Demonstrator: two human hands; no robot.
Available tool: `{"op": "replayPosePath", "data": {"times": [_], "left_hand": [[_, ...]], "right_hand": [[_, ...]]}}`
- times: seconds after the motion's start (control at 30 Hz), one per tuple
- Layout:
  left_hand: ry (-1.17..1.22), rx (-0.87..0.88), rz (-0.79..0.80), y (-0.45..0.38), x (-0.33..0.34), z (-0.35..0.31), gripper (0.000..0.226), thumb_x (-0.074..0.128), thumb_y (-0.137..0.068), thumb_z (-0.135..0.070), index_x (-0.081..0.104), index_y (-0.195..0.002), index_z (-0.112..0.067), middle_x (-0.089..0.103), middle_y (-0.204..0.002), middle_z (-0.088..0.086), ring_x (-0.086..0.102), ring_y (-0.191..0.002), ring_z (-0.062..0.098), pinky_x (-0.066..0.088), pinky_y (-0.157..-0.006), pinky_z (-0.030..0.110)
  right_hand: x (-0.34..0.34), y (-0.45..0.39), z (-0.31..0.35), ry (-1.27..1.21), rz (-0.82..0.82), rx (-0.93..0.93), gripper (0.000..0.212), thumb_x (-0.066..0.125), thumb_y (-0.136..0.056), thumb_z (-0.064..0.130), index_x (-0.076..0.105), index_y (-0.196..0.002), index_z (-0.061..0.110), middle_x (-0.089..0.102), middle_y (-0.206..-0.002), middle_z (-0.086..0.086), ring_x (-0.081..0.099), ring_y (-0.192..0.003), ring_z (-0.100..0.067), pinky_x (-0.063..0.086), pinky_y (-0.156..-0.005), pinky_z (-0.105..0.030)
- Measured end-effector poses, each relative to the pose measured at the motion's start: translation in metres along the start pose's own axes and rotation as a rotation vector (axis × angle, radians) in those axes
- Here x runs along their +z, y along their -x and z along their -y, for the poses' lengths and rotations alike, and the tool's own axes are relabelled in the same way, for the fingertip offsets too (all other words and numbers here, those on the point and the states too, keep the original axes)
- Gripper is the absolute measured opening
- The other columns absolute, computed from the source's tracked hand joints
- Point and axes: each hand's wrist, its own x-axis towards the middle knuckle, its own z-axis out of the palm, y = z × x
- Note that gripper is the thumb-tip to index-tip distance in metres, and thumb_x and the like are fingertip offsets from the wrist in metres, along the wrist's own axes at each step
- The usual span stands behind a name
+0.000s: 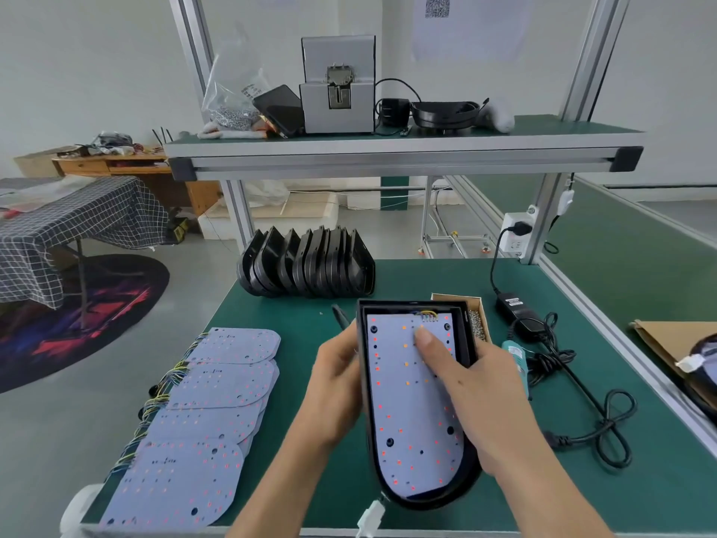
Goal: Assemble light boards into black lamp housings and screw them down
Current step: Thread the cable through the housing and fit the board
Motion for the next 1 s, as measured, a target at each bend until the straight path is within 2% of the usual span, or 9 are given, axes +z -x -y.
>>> {"op": "replayPosePath", "data": {"times": [0.07, 0.17, 0.23, 0.3, 0.4, 0.57, 0.8, 0.93, 1.0], "left_hand": [[0.13, 0.023, -0.028, 0.001, -0.003, -0.004, 0.044, 0.04, -0.109, -0.039, 0.071, -0.126, -0.015, 0.071, -0.129, 0.014, 0.062, -0.126, 0.032, 0.045, -0.108, 0.061], [0.118, 0.039, -0.025, 0.007, -0.005, -0.013, 0.066, 0.037, -0.105, -0.062, 0.055, -0.146, -0.013, 0.059, -0.147, 0.014, 0.048, -0.142, 0.036, 0.034, -0.119, 0.054], [-0.01, 0.064, -0.034, 0.014, -0.002, -0.019, 0.051, 0.053, -0.103, -0.052, 0.055, -0.145, -0.023, 0.064, -0.142, 0.003, 0.056, -0.135, 0.024, 0.046, -0.109, 0.036], [-0.168, 0.062, -0.085, 0.014, 0.002, -0.022, 0.032, 0.066, -0.096, -0.036, 0.062, -0.128, -0.035, 0.072, -0.124, -0.008, 0.067, -0.117, 0.014, 0.054, -0.093, 0.029], [-0.339, 0.053, -0.15, 0.014, 0.006, -0.027, 0.026, 0.067, -0.093, -0.028, 0.06, -0.113, -0.042, 0.073, -0.107, -0.018, 0.07, -0.101, 0.006, 0.057, -0.082, 0.026], [-0.398, 0.029, -0.165, 0.013, 0.006, -0.036, 0.022, 0.066, -0.098, -0.02, 0.059, -0.105, -0.04, 0.073, -0.097, -0.019, 0.069, -0.091, 0.003, 0.051, -0.071, 0.013], [-0.344, -0.033, -0.174, 0.013, 0.014, -0.036, 0.025, 0.061, -0.101, -0.013, 0.058, -0.106, -0.037, 0.072, -0.1, -0.02, 0.069, -0.093, 0.004, 0.056, -0.075, 0.021], [-0.321, -0.048, -0.134, 0.015, 0.012, -0.033, 0.023, 0.058, -0.102, -0.016, 0.056, -0.107, -0.039, 0.073, -0.102, -0.019, 0.07, -0.091, 0.007, 0.058, -0.075, 0.024], [-0.312, -0.04, -0.12, 0.014, 0.012, -0.032, 0.024, 0.057, -0.103, -0.016, 0.056, -0.107, -0.039, 0.073, -0.102, -0.019, 0.07, -0.09, 0.007, 0.058, -0.074, 0.023]], "right_hand": [[-0.003, -0.003, 0.001, 0.07, -0.03, -0.027, 0.014, 0.075, -0.087, 0.051, 0.079, -0.083, 0.038, 0.08, -0.081, 0.01, 0.075, -0.068, -0.009, 0.053, -0.053, -0.02], [-0.007, -0.006, 0.001, 0.124, -0.052, -0.056, 0.015, 0.075, -0.088, 0.052, 0.078, -0.082, 0.039, 0.079, -0.079, 0.012, 0.075, -0.068, -0.01, 0.057, -0.056, -0.024], [-0.008, -0.006, 0.0, 0.158, -0.052, -0.076, 0.017, 0.075, -0.089, 0.053, 0.078, -0.085, 0.037, 0.079, -0.082, 0.01, 0.077, -0.074, -0.013, 0.061, -0.064, -0.031], [-0.008, -0.005, 0.0, 0.213, -0.072, -0.115, 0.019, 0.076, -0.087, 0.055, 0.076, -0.081, 0.037, 0.077, -0.076, 0.012, 0.073, -0.067, -0.008, 0.055, -0.058, -0.022], [-0.007, -0.004, -0.001, 0.289, -0.12, -0.153, 0.022, 0.078, -0.087, 0.051, 0.074, -0.075, 0.034, 0.074, -0.07, 0.016, 0.067, -0.06, -0.001, 0.045, -0.053, -0.01], [-0.006, -0.003, 0.0, 0.335, -0.122, -0.175, 0.023, 0.075, -0.088, 0.053, 0.073, -0.078, 0.032, 0.074, -0.073, 0.018, 0.068, -0.066, -0.001, 0.043, -0.056, -0.01], [-0.007, -0.003, -0.002, 0.328, -0.109, -0.172, 0.019, 0.074, -0.089, 0.055, 0.073, -0.08, 0.038, 0.074, -0.072, 0.015, 0.068, -0.064, -0.005, 0.046, -0.058, -0.018], [-0.01, -0.005, -0.007, 0.283, -0.09, -0.135, 0.027, 0.076, -0.086, 0.06, 0.074, -0.081, 0.033, 0.076, -0.074, 0.007, 0.073, -0.068, -0.018, 0.059, -0.063, -0.041], [-0.009, -0.006, -0.009, 0.252, -0.069, -0.102, 0.019, 0.077, -0.088, 0.056, 0.075, -0.083, 0.037, 0.078, -0.078, 0.009, 0.075, -0.071, -0.014, 0.06, -0.065, -0.039]]}}
